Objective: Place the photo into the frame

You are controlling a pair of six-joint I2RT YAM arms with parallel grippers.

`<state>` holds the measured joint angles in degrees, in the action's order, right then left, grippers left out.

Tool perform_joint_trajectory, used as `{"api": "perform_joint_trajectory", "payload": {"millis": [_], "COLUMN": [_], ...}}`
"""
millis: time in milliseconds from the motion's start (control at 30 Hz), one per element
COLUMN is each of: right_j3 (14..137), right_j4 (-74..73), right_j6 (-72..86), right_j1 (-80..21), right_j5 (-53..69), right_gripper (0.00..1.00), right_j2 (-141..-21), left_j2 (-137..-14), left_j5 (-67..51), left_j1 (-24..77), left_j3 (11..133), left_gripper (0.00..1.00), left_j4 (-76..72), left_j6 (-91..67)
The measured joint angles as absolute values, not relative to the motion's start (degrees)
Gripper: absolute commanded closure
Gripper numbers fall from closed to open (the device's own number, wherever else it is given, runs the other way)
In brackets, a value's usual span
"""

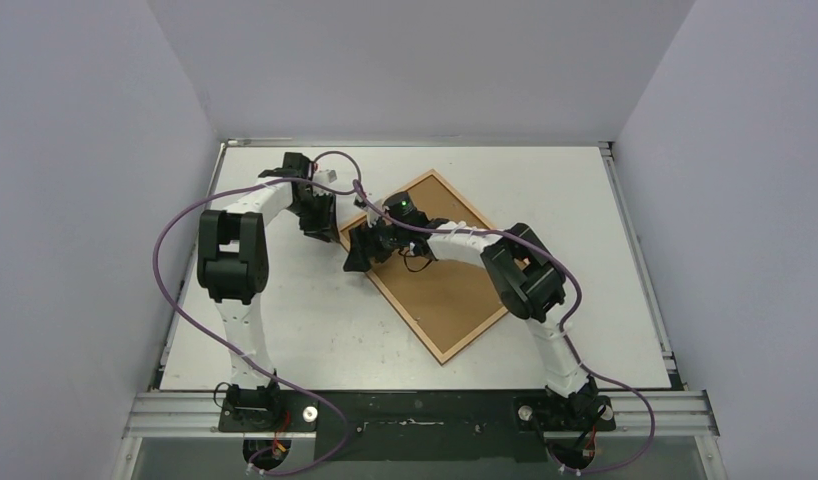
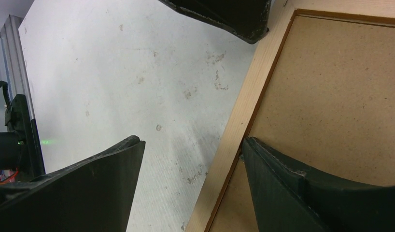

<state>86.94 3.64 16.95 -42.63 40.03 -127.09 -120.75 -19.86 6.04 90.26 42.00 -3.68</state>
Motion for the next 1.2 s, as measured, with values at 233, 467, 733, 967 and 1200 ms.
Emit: {"api": "perform_joint_trajectory", "payload": {"millis": [233,467,733,967,1200], "right_j3": [85.27,85.25,77.67,65.54,48.38], "right_j4": [1.17,-0.51,3.27,-6.63,-19.97], "right_j6": [15.84,19.00,29.76,33.80,38.61], "right_j1": [-43.00,-42.28,-33.71,-25.19,-23.03], "right_j5": [38.96,38.96,34.33,17.52,8.93], "right_gripper": [0.24,0.16,0.11,0.06,0.05], "right_j2": [-125.08,-123.35,-111.59,-92.75,-76.99], "left_j2": [-120.75,-120.31,-120.18,-132.07,-143.52], "left_j5": [-19.88,-20.56,-23.11,-26.09,-27.27], "left_j1": [6.42,5.43,3.31,7.11,10.09], "left_j3": [90.26,90.52,100.68,122.96,131.52], "left_gripper": [0.72,0.45,0.38,0.38,0.48], "left_j4": [42.06,43.88,48.64,49.95,52.84], "left_j6": [-3.84,-2.96,-0.23,2.02,2.59]}}
